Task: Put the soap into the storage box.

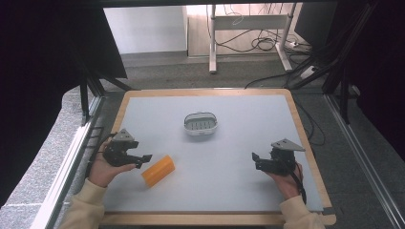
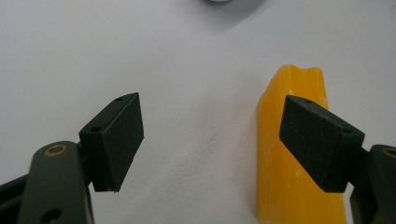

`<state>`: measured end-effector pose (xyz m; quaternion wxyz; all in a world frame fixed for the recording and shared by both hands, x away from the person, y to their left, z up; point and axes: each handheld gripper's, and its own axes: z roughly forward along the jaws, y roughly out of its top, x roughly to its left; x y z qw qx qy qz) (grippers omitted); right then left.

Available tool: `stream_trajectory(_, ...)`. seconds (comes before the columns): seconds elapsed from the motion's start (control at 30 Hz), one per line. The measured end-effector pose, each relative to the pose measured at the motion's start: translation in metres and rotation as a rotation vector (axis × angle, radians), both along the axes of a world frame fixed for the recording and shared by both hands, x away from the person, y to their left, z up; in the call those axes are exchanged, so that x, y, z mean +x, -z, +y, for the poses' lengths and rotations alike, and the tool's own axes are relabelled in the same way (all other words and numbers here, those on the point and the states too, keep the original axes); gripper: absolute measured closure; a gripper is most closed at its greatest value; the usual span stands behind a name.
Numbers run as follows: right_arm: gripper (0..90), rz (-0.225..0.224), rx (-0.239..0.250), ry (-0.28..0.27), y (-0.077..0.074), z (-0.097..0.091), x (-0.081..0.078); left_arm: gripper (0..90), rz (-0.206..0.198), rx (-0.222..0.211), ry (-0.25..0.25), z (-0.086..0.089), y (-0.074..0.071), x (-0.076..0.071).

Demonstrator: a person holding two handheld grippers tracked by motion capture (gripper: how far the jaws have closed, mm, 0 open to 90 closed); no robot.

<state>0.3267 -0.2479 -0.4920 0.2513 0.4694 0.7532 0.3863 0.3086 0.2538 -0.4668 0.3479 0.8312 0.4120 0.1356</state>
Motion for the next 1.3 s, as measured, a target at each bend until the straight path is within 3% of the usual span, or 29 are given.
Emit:
stream_trajectory(0.17, 13.5, 0.012, -0.001, -0.023, 0.002, -0.003, -0.003, 22.1, 0.005, -0.001, 0.003, -0.002, 0.001, 0.001)
stream_trajectory(0.63, 14.9, 0.005, 0.012, -0.005, 0.001, -0.011, -0.009, 21.9, -0.011, 0.009, 0.018, -0.004, -0.001, -0.006)
stream_trajectory(0.97, 15.8, -0.013, 0.006, -0.042, 0.004, -0.009, -0.007, 24.5, -0.005, -0.026, 0.004, -0.001, -0.005, -0.008)
stream_trajectory(1.3, 15.8, -0.012, -0.016, -0.048, 0.003, -0.005, -0.008, 26.5, 0.013, -0.015, 0.057, -0.007, -0.02, -0.018)
